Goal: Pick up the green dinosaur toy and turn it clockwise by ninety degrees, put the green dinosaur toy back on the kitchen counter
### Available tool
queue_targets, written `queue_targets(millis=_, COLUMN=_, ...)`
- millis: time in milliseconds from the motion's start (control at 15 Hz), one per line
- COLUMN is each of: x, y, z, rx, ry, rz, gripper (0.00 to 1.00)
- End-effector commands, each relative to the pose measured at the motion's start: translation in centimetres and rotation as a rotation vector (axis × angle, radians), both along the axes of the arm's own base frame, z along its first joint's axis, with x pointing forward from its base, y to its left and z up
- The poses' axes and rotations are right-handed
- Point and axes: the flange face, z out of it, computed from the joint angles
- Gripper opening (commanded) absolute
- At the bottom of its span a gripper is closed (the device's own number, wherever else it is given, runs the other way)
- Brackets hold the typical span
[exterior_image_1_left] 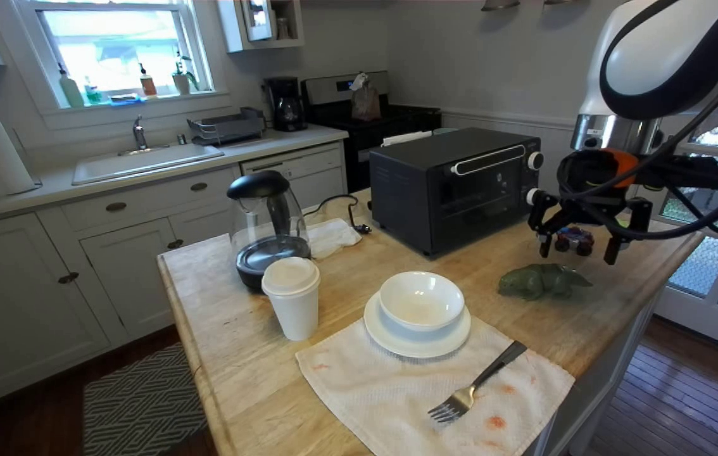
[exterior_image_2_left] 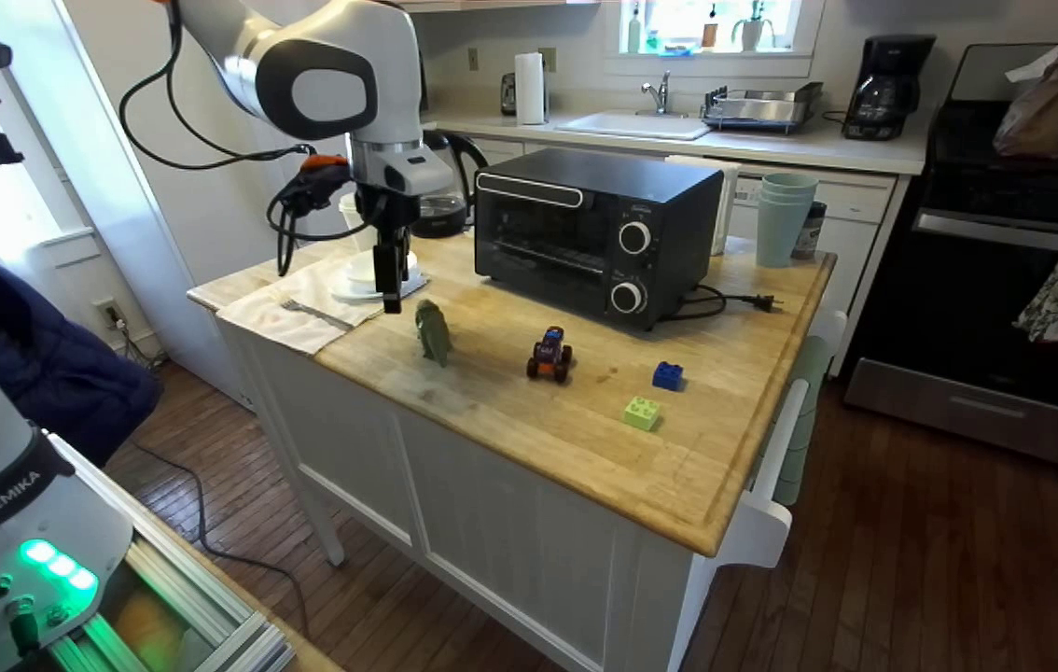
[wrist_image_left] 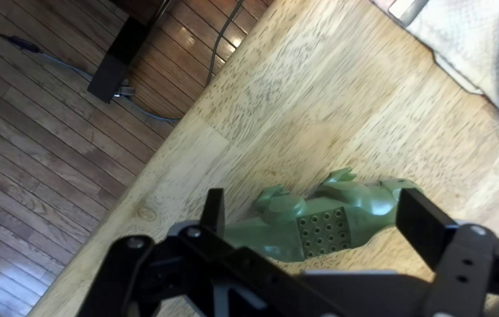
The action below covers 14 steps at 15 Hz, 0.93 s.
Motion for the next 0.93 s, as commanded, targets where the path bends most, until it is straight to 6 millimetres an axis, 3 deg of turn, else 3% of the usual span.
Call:
queue_targets(millis=0, x=0.0, y=0.0, z=0.1, rx=-0.026, ry=0.007, rz=0.043, gripper=1.00)
queue_targets(millis=733, x=0.1, y=1.2, z=-0.1, rx=-0.155, ry=0.017, rz=0.658, gripper=1.00)
queue_targets(millis=867, x=0.2, y=1.2, z=-0.1, rx=-0.138, ry=0.027, rz=0.596, gripper=1.00)
